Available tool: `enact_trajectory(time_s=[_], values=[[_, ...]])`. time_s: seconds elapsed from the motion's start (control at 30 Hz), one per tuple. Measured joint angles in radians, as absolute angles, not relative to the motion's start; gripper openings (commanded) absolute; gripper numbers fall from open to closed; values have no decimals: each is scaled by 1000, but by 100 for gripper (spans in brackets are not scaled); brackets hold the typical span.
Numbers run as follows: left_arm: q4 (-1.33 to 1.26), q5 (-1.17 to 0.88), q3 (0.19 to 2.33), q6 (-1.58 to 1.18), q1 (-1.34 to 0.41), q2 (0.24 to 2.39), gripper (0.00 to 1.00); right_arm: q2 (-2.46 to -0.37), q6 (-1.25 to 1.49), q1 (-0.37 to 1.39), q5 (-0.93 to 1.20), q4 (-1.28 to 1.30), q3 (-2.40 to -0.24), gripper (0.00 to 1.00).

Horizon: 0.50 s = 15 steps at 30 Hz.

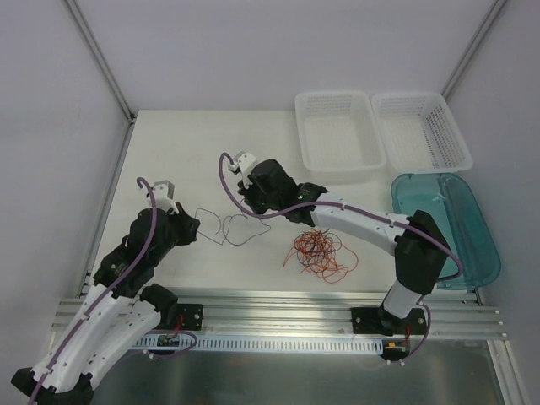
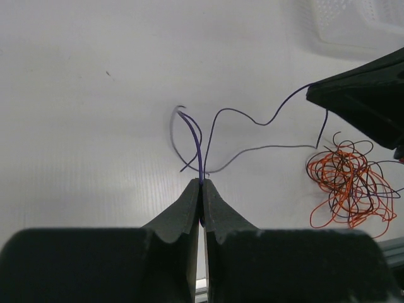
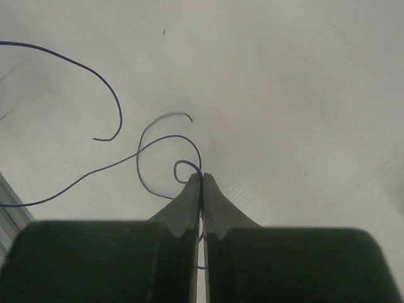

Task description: Untangle the cables

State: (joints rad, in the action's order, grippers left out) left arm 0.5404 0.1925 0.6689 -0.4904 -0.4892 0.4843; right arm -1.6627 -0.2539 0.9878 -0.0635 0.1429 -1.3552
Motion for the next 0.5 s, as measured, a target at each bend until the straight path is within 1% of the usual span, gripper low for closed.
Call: enact_trajectory(time_s=[0.13, 0.23, 0.33, 0.37, 0.4, 0.47, 0.5], values=[[530, 181, 645, -520, -489, 530, 2, -1727, -205, 988, -47, 150, -1352, 1], [511, 162, 610, -544, -489, 582, 7, -1744, -170, 988, -26, 144, -1352, 1], [483, 142, 575, -573, -489, 642, 25, -1766, -133, 988, 2, 134, -1352, 1], [472, 133, 566, -585, -489, 664, 39, -1773, -124, 988, 9, 131, -1351, 1], [464, 130, 559, -587, -489, 675, 45, -1782, -112, 988, 14, 124, -1349, 1], [452, 112, 555, -598, -489, 701, 60, -1797, -89, 988, 25, 109, -1334, 1], [445, 109, 555, -597, -489, 707, 74, -1803, -78, 988, 31, 107, -1325, 1]])
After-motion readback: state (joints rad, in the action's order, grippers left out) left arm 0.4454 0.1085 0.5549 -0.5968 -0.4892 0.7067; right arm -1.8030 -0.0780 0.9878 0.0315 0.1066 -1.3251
